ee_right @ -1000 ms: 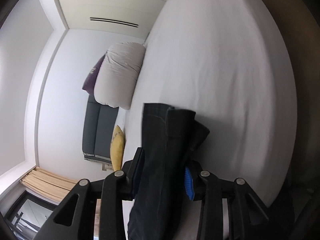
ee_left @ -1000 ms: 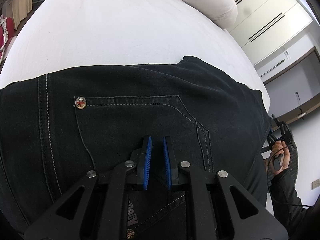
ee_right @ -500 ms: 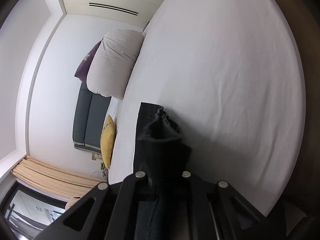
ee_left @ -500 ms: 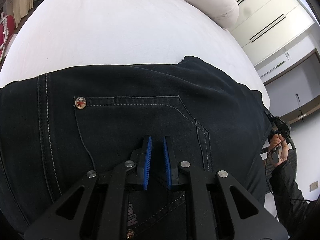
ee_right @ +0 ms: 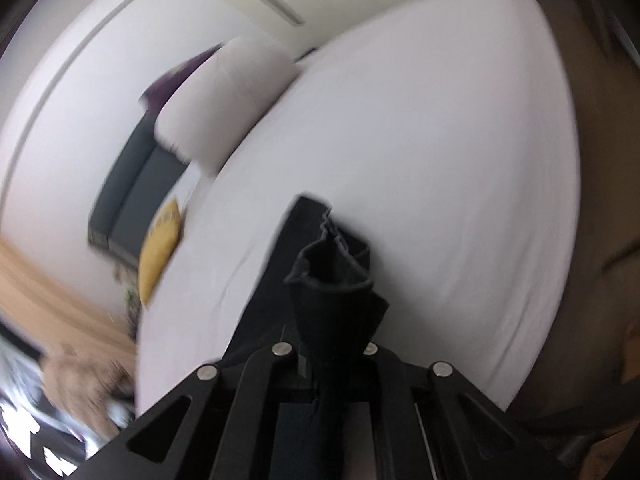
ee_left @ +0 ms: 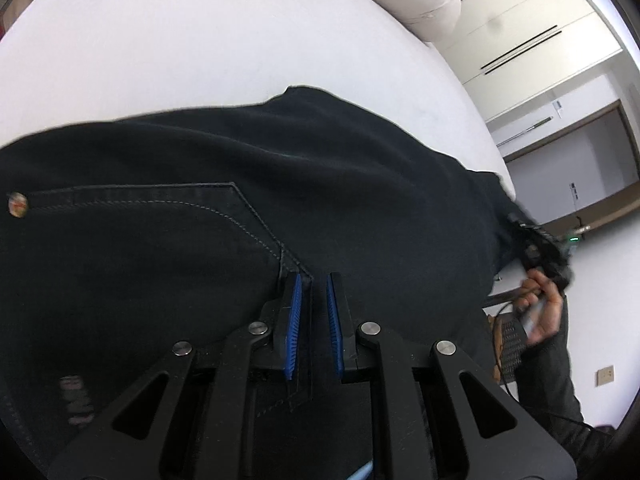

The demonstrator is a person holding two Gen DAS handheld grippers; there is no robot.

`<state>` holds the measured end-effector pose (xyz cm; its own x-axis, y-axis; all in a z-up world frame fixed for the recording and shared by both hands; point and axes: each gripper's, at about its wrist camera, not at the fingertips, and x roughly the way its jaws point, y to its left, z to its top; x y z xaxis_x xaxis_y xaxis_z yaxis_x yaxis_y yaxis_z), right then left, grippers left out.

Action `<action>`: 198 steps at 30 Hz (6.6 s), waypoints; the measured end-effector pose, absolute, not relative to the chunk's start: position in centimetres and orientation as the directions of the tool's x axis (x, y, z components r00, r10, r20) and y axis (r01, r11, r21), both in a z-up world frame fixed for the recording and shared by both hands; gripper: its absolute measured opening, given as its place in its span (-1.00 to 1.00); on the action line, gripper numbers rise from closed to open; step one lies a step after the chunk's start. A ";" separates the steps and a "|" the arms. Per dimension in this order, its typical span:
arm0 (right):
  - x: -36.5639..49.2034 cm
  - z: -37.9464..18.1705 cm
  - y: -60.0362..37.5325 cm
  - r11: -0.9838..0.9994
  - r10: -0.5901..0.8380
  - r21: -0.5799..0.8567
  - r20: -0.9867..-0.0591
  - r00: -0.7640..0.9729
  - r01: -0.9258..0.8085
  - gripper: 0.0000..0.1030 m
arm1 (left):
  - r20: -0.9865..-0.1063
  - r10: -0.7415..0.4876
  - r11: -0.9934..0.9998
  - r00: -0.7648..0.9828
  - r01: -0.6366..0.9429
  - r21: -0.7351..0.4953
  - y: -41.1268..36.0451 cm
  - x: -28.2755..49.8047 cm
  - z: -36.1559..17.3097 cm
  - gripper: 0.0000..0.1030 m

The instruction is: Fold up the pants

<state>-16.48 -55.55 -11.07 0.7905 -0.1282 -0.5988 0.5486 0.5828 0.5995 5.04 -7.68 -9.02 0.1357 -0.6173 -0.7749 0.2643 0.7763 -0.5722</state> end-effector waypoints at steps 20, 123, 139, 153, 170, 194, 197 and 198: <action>-11.1 -14.4 -19.3 0.713 -0.395 -0.675 -0.610 0.687 -0.189 -0.89 | -0.527 -0.847 0.529 0.065 0.025 -0.848 -8.1 5.3 -9.7 0.57; -15.4 -11.5 -40.7 0.573 0.705 0.819 -0.517 0.485 0.040 -0.50 | -0.692 -0.718 0.674 0.074 0.323 -0.665 -3.2 4.1 -9.2 -0.75; -10.2 -10.2 -35.6 0.520 0.689 0.854 -0.441 0.575 0.032 0.76 | -0.579 -0.636 0.728 0.510 0.148 -0.669 15.6 -7.5 -0.8 0.58; -6.3 -10.4 -26.3 0.422 0.822 0.905 -0.355 0.445 -0.059 0.66 | -0.435 -0.660 0.303 0.612 -0.313 -0.900 25.2 -12.8 -9.8 0.85; -4.4 -11.6 -26.2 0.414 0.838 0.909 -0.363 0.407 -0.042 0.62 | -0.383 -0.657 0.125 0.650 -0.407 -0.905 24.9 -9.2 -14.5 -0.34; -1.6 -11.7 -29.1 0.467 0.825 0.883 -0.458 0.331 0.057 0.51 | -0.549 -0.646 0.737 0.530 0.249 -0.628 6.4 -0.4 3.1 -0.68; -1.7 -9.2 -31.1 0.448 0.836 0.894 -0.422 0.350 0.007 0.65 | -0.594 -0.668 0.744 0.448 0.409 -0.528 -0.8 0.1 2.9 -0.78; -1.8 -8.7 -31.7 0.446 0.840 0.895 -0.416 0.348 -0.007 0.68 | -0.606 -0.676 0.734 0.420 0.459 -0.500 -2.9 -0.1 2.6 -0.88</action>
<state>-1.78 -31.65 -8.73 0.3476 0.8402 -0.4162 -0.0068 0.4461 0.8949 -0.06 -2.93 2.62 0.4204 -0.6756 -0.6057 0.4593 0.7342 -0.5000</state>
